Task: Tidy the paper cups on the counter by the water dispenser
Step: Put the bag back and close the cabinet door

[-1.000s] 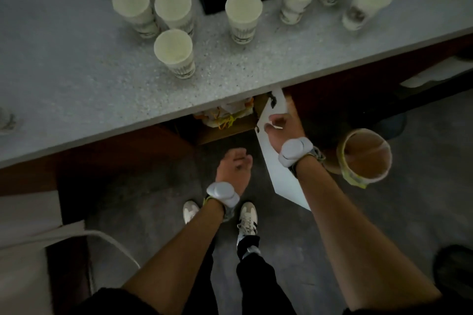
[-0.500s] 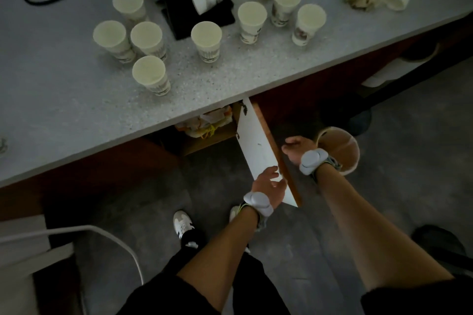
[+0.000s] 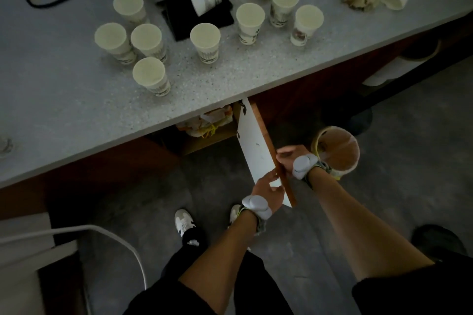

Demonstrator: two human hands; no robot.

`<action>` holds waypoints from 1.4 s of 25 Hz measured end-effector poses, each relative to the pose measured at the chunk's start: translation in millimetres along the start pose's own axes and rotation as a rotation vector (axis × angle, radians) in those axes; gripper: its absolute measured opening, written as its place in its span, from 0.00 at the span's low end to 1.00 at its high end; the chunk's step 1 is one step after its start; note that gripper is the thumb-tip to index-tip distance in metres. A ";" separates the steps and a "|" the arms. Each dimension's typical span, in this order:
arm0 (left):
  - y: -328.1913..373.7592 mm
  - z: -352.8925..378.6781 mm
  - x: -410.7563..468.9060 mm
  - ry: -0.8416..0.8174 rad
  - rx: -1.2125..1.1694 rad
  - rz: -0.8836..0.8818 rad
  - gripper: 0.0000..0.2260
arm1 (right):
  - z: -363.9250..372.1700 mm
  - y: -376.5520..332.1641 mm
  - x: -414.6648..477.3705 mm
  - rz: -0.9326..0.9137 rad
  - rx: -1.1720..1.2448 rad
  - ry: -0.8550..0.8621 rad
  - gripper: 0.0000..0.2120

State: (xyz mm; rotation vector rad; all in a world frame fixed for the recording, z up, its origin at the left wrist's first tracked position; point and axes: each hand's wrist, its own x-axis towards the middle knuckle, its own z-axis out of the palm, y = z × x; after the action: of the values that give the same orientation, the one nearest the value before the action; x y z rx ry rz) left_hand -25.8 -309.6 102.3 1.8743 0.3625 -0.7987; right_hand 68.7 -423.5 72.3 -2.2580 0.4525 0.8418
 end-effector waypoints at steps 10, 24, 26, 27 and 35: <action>-23.2 -39.6 -20.0 0.022 0.052 -0.079 0.19 | 29.7 -43.1 -26.7 0.009 -0.206 -0.005 0.13; -74.4 -124.3 -40.7 0.197 -0.003 -0.185 0.16 | 90.1 -108.4 -29.4 -0.052 -0.274 -0.172 0.13; -81.5 -138.6 -42.4 0.229 0.000 -0.194 0.17 | 98.1 -119.2 -27.9 -0.051 -0.275 -0.223 0.14; -84.9 -146.5 -42.9 0.248 -0.005 -0.200 0.17 | 102.0 -125.8 -28.3 -0.063 -0.291 -0.258 0.12; -101.7 -192.2 -36.4 0.347 -0.004 -0.232 0.18 | 121.6 -173.7 -25.2 -0.245 -0.401 -0.320 0.20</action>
State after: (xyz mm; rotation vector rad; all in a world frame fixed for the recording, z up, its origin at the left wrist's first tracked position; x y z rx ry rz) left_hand -41.2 -89.7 105.6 1.9911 0.8098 -0.6191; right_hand 86.6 -212.9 103.2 -2.4035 -0.1533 1.2186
